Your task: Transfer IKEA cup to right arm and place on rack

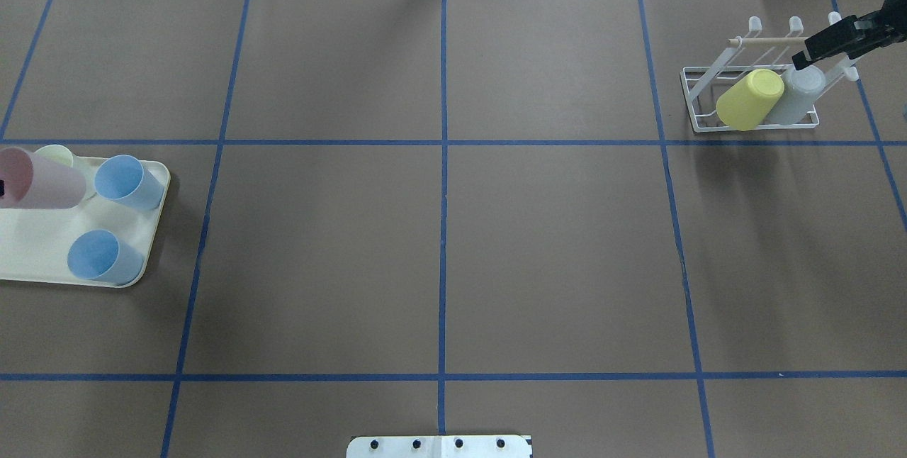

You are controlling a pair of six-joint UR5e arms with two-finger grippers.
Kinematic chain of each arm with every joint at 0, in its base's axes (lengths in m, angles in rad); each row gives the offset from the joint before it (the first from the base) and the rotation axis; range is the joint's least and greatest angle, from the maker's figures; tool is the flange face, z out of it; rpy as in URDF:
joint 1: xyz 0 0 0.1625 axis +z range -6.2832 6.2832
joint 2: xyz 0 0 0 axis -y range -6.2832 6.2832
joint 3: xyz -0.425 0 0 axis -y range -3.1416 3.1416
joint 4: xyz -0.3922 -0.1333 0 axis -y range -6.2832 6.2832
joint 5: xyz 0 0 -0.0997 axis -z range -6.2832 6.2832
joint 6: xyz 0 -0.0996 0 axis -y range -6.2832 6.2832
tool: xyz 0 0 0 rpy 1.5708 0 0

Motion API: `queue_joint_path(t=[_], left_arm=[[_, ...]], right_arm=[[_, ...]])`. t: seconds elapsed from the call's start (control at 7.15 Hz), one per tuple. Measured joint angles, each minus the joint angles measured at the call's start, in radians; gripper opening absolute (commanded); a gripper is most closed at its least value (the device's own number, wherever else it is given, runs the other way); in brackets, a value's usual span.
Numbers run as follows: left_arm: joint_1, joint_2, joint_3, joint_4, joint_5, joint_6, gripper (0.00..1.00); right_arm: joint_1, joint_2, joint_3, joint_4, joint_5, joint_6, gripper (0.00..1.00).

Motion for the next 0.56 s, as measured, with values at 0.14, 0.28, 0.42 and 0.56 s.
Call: queue_joint_path(t=[0.14, 0.28, 0.42, 0.56], left_arm=[[0.041, -0.102, 0.005, -0.001, 0.003, -0.143, 0.0], [0.092, -0.198, 0.015, -0.001, 0.009, -0.268, 0.0], [0.154, -0.301, 0.029, -0.003, 0.027, -0.389, 0.0], [0.221, -0.391, 0.036, -0.006, 0.068, -0.495, 0.0]], right_arm=[[-0.035, -0.003, 0.022, 0.109, 0.0, 0.157, 0.99], [-0.069, -0.008, 0.028, 0.235, 0.0, 0.313, 0.99], [-0.098, -0.011, 0.031, 0.366, 0.002, 0.482, 0.99], [-0.116, -0.012, 0.033, 0.481, 0.01, 0.639, 0.99]])
